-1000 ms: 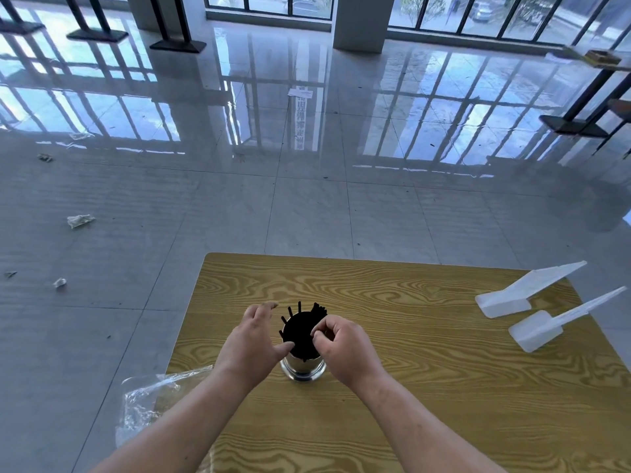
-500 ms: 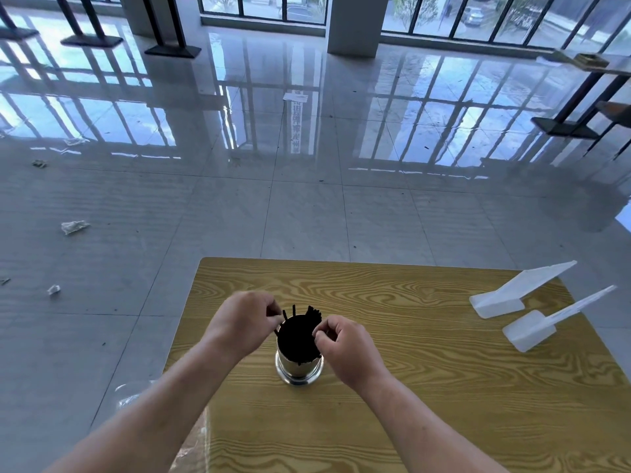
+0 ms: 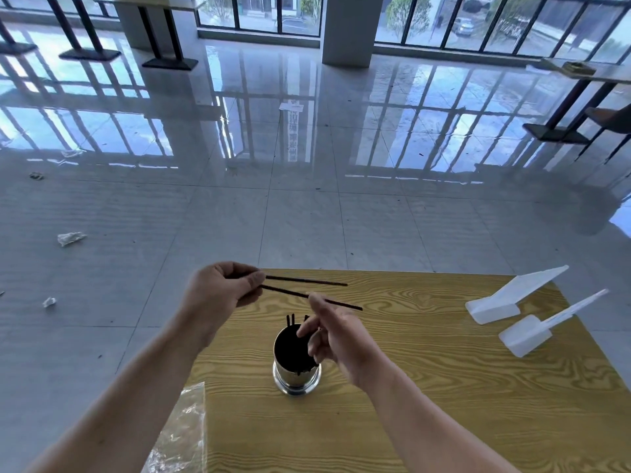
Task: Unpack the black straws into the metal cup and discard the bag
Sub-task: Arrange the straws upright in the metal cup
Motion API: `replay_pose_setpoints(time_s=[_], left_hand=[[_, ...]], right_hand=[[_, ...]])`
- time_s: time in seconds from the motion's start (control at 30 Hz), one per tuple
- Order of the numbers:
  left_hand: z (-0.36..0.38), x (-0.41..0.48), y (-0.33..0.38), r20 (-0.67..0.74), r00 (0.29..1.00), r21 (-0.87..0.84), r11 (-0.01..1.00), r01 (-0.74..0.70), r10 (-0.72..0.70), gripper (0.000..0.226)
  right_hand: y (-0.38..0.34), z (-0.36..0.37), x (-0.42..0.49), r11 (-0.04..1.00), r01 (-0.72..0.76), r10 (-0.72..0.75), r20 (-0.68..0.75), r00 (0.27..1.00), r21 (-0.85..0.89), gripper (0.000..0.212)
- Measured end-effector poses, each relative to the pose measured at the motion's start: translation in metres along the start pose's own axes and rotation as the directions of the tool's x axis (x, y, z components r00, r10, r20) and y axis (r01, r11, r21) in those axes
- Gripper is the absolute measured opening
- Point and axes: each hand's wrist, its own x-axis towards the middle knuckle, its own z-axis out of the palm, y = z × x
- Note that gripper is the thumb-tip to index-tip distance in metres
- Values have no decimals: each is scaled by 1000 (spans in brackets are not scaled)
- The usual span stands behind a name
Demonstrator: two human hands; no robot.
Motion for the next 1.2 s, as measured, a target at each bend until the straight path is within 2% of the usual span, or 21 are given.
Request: replay_pose_setpoints(time_s=[0.03,0.1,0.17,0.2,0.3,0.4,0.47,0.53,0.6,0.7,0.8,0.9,1.0,1.07,1.2], left_hand=[[0,-1,-9,14,999,-29,998,47,-47,9],[0,-2,-28,33,991,-51,990,130,-128,15],[0,-4,-45,58,982,-82,979,186,-181,16],[0,-5,-52,68,978,-96,975,202,-196,17],[2,-7,-68,82,972,-88,970,226,-219,18],[4,-11,-80,81,971,63,973,220,-225,13],[5,-13,-88,46,985,272,951,146,-165,12],[5,-15,-92,34,999,556,831,15,-40,12],[7,-19,-93,81,996,703,707,-82,36,12],[12,-22,-95,132,990,791,595,-141,58,13],[18,-25,-101,200,980,844,506,-177,10,22],[22,-29,-113,328,940,865,431,-258,-96,45],[28,-31,-124,410,905,875,331,-354,-116,61],[34,-31,-129,439,894,870,288,-400,-86,58],[46,-28,-132,464,886,870,191,-455,-6,33]], right_hand=[[-5,-1,2,988,-33,36,-12,999,149,71],[-13,-5,4,943,-32,48,-42,998,330,61],[-20,-8,7,946,3,28,-91,995,324,36],[-23,-9,8,963,25,8,-119,993,270,32],[-25,-10,11,996,94,-92,-178,980,2,43],[-23,-10,11,959,176,-218,-182,959,-223,46],[-19,-11,11,867,242,-345,-175,922,-435,46],[-15,-13,11,706,264,-456,-136,880,-658,49],[-9,-13,11,624,255,-482,-106,870,-739,52],[3,-11,15,620,213,-410,-81,909,-755,48],[19,-15,16,638,121,-234,-42,971,-760,24],[28,-25,15,722,85,-195,-84,977,-687,20],[32,-33,13,770,80,-199,-118,973,-633,21],[33,-36,12,802,67,-186,-142,972,-593,22],[37,-35,10,798,42,-168,-155,974,-602,21]])
